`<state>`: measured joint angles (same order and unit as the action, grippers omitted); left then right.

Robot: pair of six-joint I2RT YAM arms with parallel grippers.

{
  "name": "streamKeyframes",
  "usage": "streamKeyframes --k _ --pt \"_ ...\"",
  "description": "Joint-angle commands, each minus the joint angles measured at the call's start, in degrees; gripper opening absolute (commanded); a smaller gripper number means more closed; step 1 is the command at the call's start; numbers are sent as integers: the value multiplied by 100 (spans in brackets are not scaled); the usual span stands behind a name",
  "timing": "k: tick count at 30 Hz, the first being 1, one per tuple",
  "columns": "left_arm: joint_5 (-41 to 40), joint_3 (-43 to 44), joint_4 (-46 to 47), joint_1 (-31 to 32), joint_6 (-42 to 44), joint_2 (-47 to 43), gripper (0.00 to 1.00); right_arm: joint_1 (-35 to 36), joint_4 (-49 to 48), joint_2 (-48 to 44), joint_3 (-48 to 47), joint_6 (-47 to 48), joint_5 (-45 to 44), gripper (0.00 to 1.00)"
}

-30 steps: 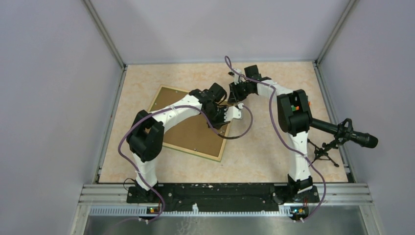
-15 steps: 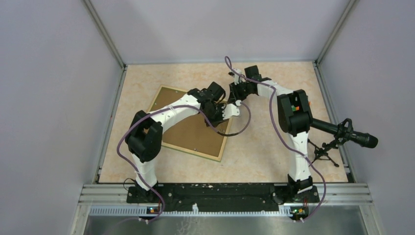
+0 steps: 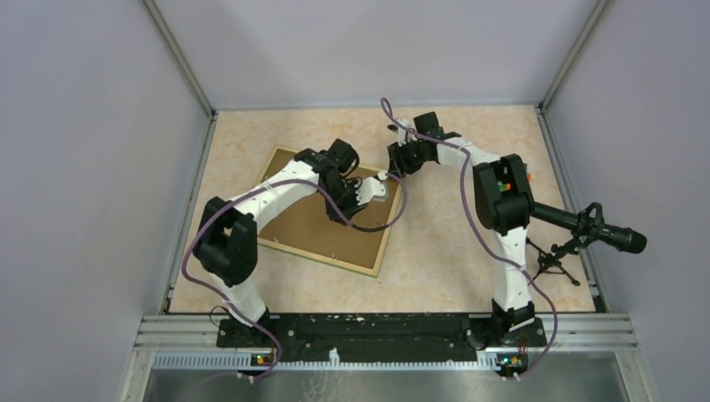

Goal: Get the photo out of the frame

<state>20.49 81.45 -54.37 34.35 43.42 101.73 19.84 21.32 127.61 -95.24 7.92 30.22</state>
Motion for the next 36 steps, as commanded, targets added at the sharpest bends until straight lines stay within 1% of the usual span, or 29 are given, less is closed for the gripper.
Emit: streamKeyframes --k 1,5,9,11,14,17,18,19,20,22,26,29,33,36 --pt "402 -223 -145 -93 32 -548 0 287 690 -175 117 242 -944 45" --pt "545 -278 -162 -236 24 -646 0 501 861 88 -180 515 -1858 42" --pt "434 -466 -143 -253 168 -804 0 446 1241 698 -1056 749 -2526 39" --pt "355 -550 -100 -259 152 -868 0 365 1284 994 -1561 859 -2744 39" --pt "265 -599 -18 -254 45 -884 0 182 1511 1597 -2784 757 -2713 40" --pt "242 -625 69 -269 -36 -859 0 143 2021 2216 -4407 767 -2689 42" --pt "224 -624 135 -287 -67 -858 0 142 2108 2298 -4800 764 -2710 46" --pt "212 -623 207 -305 -99 -846 0 139 2092 2217 -4833 738 -2686 52" --pt "217 -612 274 -322 -131 -838 0 127 2021 2027 -4686 692 -2615 58" --pt "268 -557 356 -352 -146 -789 0 109 1740 1458 -4006 511 -2364 66" --pt "483 -404 372 -356 -115 -721 0 81 1228 199 -2320 174 -1729 75" --pt "607 -355 408 -344 -28 -712 0 80 1144 -483 -1391 -115 -1402 79" --pt "614 -308 549 -341 -110 -639 0 81 1024 -1223 -225 -372 -1067 82" --pt "630 -247 626 -327 -157 -558 0 82 936 -1519 410 -520 -913 82"
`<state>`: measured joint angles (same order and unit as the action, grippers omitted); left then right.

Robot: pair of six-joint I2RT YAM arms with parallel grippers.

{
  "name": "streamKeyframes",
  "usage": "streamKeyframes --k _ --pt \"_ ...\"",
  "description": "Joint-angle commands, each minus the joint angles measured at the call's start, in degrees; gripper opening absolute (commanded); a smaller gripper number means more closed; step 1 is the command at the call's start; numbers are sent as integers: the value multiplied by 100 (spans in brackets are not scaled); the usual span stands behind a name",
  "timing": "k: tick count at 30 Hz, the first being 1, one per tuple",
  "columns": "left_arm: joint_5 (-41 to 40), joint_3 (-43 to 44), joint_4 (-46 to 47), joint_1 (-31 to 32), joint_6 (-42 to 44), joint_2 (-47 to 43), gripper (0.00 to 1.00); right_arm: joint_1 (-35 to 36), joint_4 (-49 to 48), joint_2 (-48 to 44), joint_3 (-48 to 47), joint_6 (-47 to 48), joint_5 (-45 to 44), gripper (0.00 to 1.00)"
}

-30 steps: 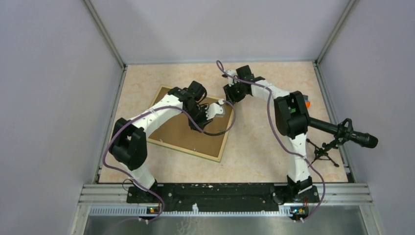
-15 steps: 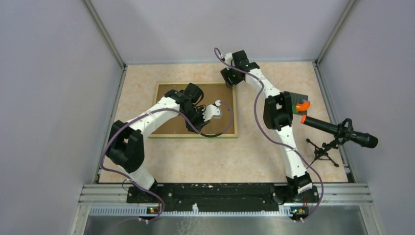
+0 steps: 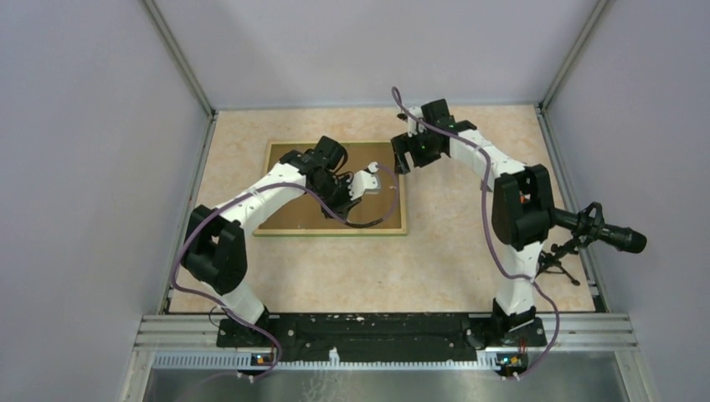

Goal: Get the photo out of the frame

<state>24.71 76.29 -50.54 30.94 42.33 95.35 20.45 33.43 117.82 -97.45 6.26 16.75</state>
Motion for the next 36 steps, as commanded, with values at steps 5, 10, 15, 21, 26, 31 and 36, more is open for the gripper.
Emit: streamKeyframes --k 5,10,15,21,26,31,36 --pt "125 317 326 107 -8 213 0 23 -316 -641 1187 -660 694 81" --pt "52 316 322 149 93 328 0 25 -471 -614 1531 -963 805 80" --pt "51 211 319 167 196 382 0 20 -527 -521 1715 -1131 971 76" --pt "18 197 483 233 97 525 0 28 -574 -435 1857 -1192 1054 73" --pt "-43 177 478 309 190 605 0 55 -605 -385 1913 -1175 1007 71" --pt "-10 157 460 356 226 640 0 65 -635 -313 1946 -1195 981 69" --pt "77 192 545 394 41 717 0 65 -656 -286 1992 -1197 979 67"
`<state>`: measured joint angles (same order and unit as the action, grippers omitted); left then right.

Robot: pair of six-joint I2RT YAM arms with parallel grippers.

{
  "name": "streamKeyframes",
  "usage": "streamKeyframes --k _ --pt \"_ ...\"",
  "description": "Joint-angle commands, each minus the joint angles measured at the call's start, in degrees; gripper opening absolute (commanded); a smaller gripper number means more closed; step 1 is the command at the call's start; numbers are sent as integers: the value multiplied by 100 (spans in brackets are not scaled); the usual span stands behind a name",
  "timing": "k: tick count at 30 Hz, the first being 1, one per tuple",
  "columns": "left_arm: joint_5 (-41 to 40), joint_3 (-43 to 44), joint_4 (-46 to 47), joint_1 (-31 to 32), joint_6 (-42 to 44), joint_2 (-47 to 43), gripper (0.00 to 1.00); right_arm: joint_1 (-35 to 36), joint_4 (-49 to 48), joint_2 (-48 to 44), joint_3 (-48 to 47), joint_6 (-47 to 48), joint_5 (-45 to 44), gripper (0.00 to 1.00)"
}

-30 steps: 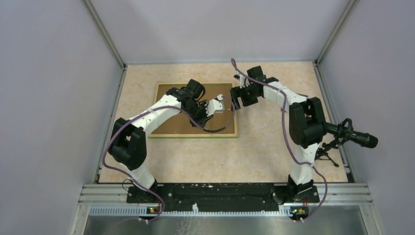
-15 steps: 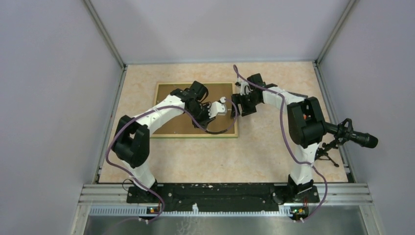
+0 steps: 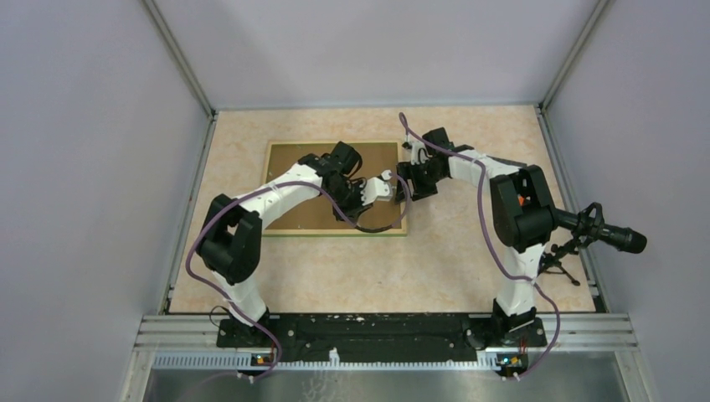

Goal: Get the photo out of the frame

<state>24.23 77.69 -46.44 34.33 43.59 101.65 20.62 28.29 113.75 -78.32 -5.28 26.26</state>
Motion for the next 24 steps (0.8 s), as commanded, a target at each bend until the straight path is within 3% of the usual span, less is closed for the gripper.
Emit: streamKeyframes --k 1,14,24 --pt "112 54 197 56 -169 107 0 47 -140 125 94 -39 24 67" --pt "-528 209 853 53 -877 266 0 47 -105 163 113 22 18 62" --pt "-181 183 435 56 -434 133 0 46 1 261 -27 97 39 61"
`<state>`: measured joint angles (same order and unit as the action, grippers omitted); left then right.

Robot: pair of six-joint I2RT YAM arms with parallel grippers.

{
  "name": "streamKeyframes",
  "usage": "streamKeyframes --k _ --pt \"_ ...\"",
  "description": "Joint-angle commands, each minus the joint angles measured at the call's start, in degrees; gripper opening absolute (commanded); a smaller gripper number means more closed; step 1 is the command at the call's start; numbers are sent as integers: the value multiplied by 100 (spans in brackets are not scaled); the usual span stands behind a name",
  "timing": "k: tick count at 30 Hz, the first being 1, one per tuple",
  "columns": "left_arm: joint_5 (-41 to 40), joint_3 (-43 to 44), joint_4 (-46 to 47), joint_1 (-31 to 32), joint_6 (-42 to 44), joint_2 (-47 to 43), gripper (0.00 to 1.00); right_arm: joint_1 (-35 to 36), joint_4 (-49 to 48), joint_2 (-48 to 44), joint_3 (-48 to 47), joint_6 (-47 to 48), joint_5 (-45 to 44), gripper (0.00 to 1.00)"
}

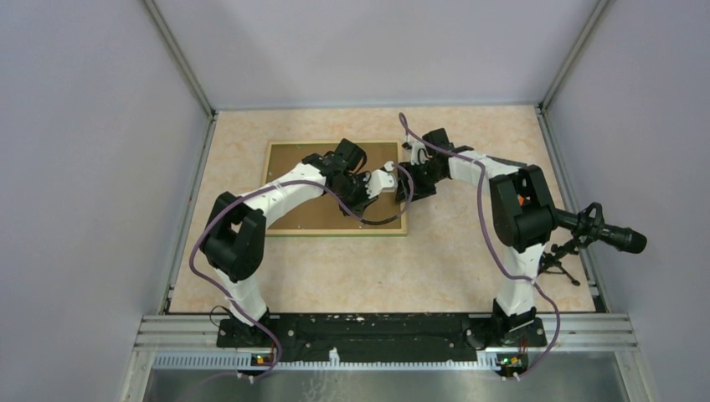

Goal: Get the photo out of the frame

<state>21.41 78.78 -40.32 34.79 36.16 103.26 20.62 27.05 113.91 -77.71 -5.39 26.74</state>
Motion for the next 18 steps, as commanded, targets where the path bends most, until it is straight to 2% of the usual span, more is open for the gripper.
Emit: streamKeyframes --k 1,6,18 --pt "180 76 -187 5 327 -91 0 47 125 254 -85 108 -7 61" --pt "429 154 -303 70 369 -178 0 47 138 306 -124 118 4 61" --pt "-190 94 -644 122 699 -1 0 47 177 336 -149 117 -30 60"
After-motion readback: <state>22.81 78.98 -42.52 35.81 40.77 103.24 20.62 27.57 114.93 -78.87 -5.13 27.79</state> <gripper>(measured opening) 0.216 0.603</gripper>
